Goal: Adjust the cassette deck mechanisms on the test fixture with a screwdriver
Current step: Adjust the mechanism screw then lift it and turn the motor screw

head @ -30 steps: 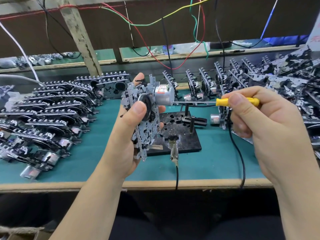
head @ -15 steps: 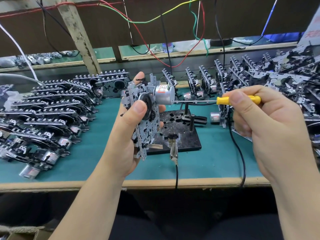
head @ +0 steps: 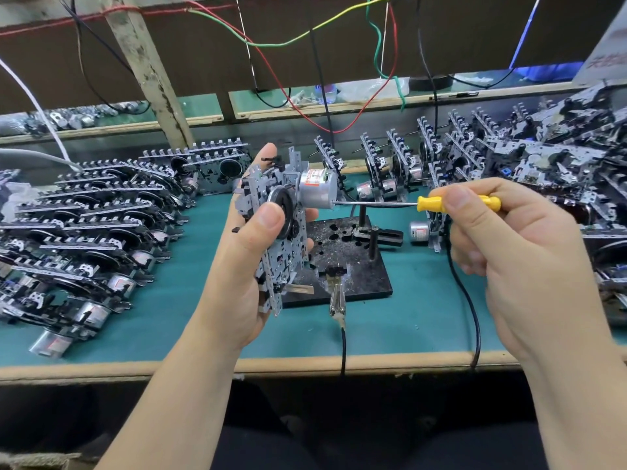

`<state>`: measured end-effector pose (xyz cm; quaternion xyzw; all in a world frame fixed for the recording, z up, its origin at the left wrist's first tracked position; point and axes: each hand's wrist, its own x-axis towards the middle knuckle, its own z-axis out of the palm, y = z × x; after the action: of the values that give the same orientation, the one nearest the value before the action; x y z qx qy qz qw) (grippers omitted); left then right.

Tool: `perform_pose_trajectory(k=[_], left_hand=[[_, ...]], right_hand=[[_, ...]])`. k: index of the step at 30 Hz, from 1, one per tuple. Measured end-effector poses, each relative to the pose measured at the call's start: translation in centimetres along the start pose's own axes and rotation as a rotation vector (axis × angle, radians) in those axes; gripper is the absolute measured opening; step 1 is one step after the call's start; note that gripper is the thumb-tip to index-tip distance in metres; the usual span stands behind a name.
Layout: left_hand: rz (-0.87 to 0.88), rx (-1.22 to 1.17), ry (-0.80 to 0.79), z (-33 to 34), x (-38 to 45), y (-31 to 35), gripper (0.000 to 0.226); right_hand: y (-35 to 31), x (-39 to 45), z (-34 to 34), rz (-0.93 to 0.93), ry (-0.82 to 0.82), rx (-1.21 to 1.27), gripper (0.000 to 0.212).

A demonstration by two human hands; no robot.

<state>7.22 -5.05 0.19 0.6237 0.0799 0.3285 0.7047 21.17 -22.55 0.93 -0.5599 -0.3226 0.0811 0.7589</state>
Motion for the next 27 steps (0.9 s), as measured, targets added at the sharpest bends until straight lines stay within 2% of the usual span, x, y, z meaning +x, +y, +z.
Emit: perform_pose_trajectory(k=[2, 4, 5, 7, 10, 12, 17, 22, 27], left_hand=[[0.015, 0.003, 0.005, -0.2, 0.7, 0.2, 0.115], [0.031, 0.091, 0.011, -0.9, 1.8, 0.5, 0.105], [0.050, 0.221, -0.008, -1.2, 2.6, 0.7, 0.096], [0.082, 0.629, -0.094, -1.6, 4.7, 1.1, 0.088], [0.058, 1.173, -0.324, -1.2, 8.1, 0.5, 0.103], [0.024, 1.366, -0.447, -0.7, 9.6, -0.4, 0.109], [-0.061, 1.445, -0.520, -0.3, 10.9, -2.6, 0.117], [-0.045, 1.513, -0.512, -0.3, 10.9, -3.4, 0.113], [-0.011, 1.486, -0.492, -0.6, 11.2, -3.5, 0.112]], right_hand=[[0.2, 0.4, -0.7, 0.028, 0.059, 0.108, 0.014], [0.2, 1.0, -1.7, 0.021, 0.135, 0.178, 0.011], [0.2, 1.2, -2.2, 0.003, 0.156, 0.176, 0.011], [0.3, 1.4, -2.4, -0.023, 0.155, 0.136, 0.016], [0.8, 1.0, -1.8, -0.026, 0.140, 0.087, 0.018], [1.4, 0.6, -1.4, -0.022, 0.142, 0.067, 0.013], [2.5, 0.3, -1.8, 0.060, 0.126, 0.055, 0.021], [3.6, 0.5, -2.3, 0.111, 0.130, 0.026, 0.021], [4.4, 0.7, -1.8, 0.156, 0.103, 0.022, 0.021]])
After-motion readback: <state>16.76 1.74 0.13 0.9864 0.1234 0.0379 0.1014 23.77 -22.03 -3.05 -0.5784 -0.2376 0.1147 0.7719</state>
